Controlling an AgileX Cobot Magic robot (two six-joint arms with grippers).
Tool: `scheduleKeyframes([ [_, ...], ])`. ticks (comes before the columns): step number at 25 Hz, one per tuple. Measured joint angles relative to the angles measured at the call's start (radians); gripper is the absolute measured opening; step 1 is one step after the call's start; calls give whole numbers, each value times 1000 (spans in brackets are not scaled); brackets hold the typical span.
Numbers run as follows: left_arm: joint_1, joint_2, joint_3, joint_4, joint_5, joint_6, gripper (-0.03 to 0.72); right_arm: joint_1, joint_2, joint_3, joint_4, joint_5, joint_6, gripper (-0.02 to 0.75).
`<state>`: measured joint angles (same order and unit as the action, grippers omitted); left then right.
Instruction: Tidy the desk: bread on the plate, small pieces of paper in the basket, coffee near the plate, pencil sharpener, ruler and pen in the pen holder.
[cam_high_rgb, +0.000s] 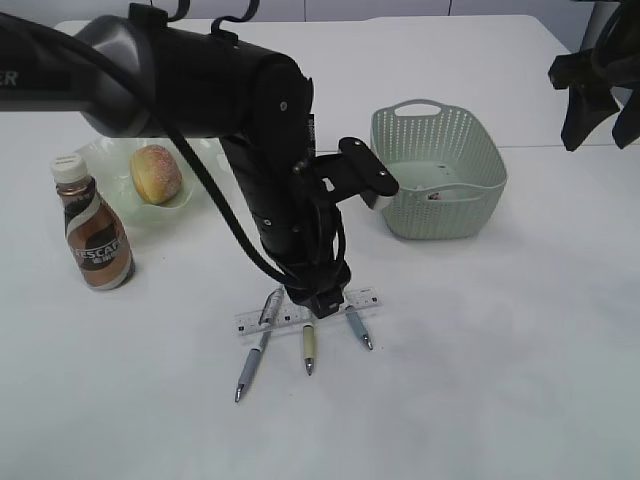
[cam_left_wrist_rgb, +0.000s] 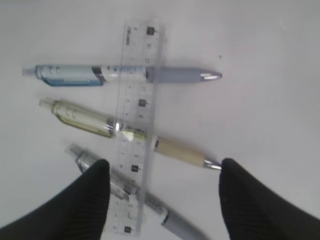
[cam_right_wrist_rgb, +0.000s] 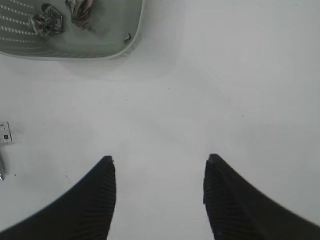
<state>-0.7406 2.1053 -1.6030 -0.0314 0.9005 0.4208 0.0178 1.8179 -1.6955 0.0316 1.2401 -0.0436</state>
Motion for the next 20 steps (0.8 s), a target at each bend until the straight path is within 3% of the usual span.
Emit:
scheduleKeyframes([
  [20,0,105,-31,44,-139,24,512,0,0,0,0,0,0,417],
])
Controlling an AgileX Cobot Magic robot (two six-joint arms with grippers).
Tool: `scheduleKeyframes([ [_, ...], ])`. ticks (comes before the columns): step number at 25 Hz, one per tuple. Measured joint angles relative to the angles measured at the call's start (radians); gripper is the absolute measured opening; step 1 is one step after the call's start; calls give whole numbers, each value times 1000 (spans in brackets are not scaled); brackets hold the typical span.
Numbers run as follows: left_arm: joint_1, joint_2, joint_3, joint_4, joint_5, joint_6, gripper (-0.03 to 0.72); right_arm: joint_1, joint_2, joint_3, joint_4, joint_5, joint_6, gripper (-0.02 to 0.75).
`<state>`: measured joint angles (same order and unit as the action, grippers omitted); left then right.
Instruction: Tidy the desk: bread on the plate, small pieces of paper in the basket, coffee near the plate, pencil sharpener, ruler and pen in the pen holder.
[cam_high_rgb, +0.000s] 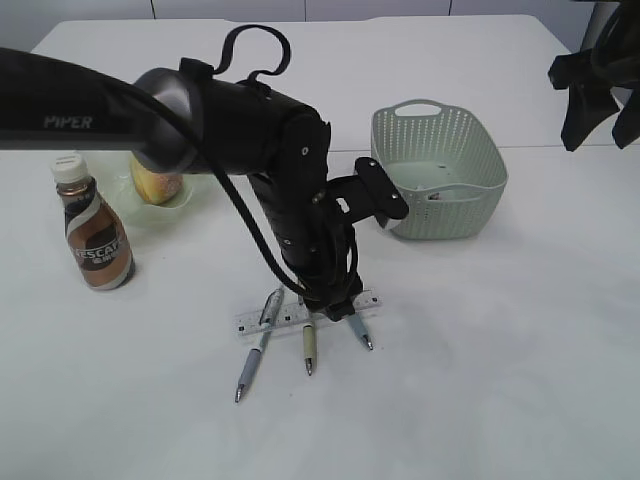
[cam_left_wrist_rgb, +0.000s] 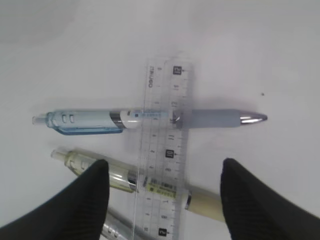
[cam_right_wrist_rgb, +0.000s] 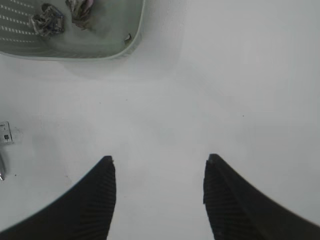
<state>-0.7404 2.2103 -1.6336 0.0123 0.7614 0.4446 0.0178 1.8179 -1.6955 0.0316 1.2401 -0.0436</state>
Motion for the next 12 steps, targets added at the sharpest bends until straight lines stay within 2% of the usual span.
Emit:
scheduleKeyframes([
  [6,0,53,-66,6,11,1,512,0,0,0,0,0,0,417],
  [12,2,67,-70,10,25,1,512,0,0,0,-11,0,0,417],
])
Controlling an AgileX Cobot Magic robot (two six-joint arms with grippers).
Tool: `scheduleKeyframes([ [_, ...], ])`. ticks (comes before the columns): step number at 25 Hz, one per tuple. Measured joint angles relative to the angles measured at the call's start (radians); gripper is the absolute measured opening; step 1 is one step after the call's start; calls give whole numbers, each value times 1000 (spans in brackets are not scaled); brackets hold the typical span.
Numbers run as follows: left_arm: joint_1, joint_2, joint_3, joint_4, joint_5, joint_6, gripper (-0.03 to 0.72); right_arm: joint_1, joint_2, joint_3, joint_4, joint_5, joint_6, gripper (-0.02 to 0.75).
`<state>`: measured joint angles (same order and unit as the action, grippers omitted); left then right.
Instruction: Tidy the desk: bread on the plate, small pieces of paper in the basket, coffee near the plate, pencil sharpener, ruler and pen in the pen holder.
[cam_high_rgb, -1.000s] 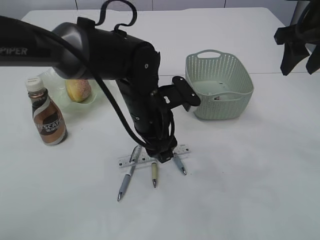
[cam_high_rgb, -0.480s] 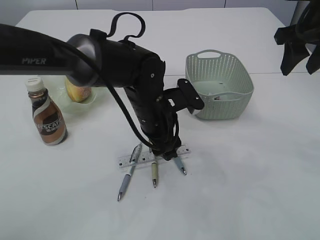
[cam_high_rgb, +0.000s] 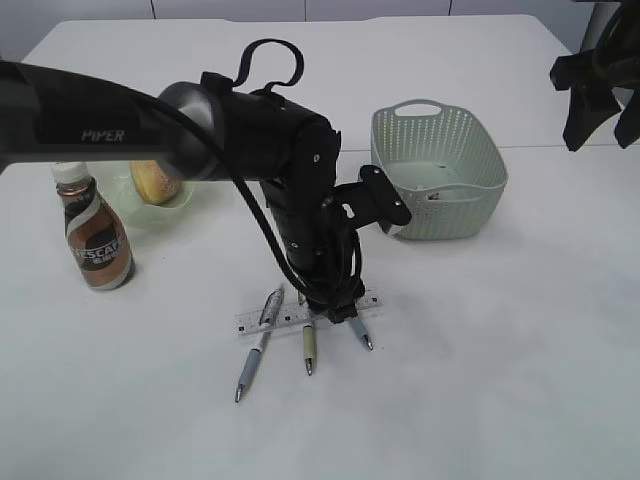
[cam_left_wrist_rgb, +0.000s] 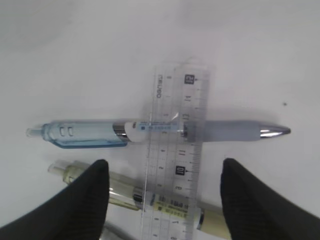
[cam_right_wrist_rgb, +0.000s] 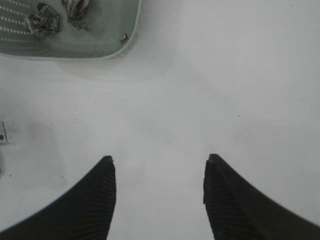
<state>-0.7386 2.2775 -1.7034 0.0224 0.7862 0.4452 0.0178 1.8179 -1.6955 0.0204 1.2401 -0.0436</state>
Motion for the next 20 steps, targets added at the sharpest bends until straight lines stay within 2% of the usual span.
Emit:
scheduleKeyframes([
  [20,8,52,-7,19,-8,4,512,0,0,0,-4,0,0,417],
])
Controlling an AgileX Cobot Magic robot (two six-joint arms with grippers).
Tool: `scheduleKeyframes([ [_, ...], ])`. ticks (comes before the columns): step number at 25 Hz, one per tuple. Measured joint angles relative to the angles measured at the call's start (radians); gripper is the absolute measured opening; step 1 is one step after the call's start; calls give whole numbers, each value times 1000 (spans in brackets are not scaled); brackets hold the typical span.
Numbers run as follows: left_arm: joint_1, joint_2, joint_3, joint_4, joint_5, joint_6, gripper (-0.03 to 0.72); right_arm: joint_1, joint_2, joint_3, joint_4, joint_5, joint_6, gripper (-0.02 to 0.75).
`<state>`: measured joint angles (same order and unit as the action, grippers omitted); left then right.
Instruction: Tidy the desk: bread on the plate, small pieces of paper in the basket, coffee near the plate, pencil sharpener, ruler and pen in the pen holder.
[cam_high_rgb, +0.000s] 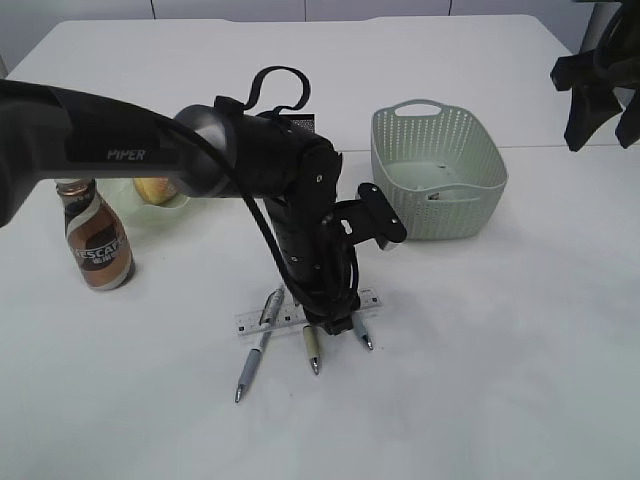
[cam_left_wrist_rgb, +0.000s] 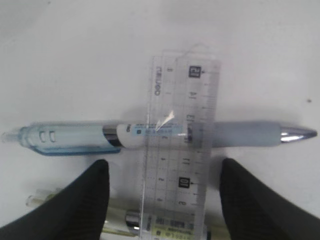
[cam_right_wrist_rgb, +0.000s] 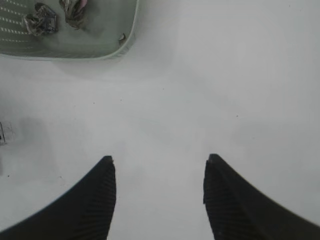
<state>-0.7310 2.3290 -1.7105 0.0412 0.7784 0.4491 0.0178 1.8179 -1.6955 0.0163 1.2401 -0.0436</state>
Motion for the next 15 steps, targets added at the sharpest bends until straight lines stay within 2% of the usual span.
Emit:
scheduleKeyframes([
  [6,0,1,-2,2,-8,0,496,0,0,0,-2,0,0,417],
  [15,0,1,-2,2,3,0,321,0,0,0,-2,0,1,417],
])
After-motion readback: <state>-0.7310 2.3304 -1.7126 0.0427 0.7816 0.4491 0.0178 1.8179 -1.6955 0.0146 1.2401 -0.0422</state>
